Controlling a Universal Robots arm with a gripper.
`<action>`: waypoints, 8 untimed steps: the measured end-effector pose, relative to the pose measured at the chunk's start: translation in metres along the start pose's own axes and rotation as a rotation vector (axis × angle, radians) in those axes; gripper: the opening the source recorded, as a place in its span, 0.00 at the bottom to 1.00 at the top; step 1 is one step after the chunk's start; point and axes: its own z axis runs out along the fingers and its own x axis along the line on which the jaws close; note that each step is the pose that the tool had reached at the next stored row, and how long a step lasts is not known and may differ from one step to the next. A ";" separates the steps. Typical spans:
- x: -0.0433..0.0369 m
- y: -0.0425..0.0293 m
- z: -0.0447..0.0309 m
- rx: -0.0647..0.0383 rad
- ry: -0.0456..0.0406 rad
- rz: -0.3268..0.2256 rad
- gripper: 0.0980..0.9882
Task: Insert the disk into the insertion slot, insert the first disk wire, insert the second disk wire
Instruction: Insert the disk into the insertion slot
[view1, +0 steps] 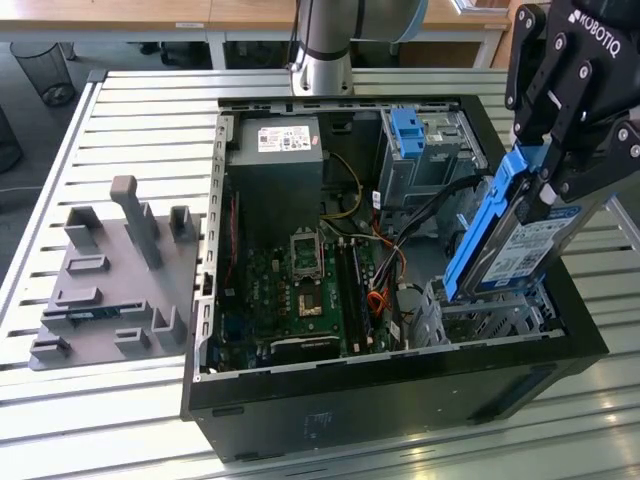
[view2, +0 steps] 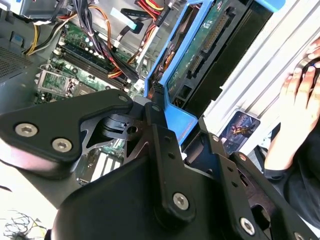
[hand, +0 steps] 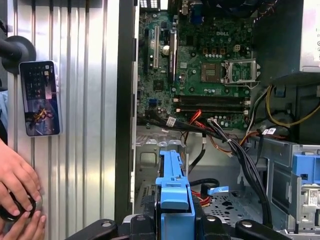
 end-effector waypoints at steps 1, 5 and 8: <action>-0.0004 0.0004 0.0007 0.000 0.0000 0.000 0.30; -0.0017 0.0009 0.0025 0.000 0.0001 0.000 0.30; -0.0034 0.0012 0.0038 0.000 0.0000 0.000 0.30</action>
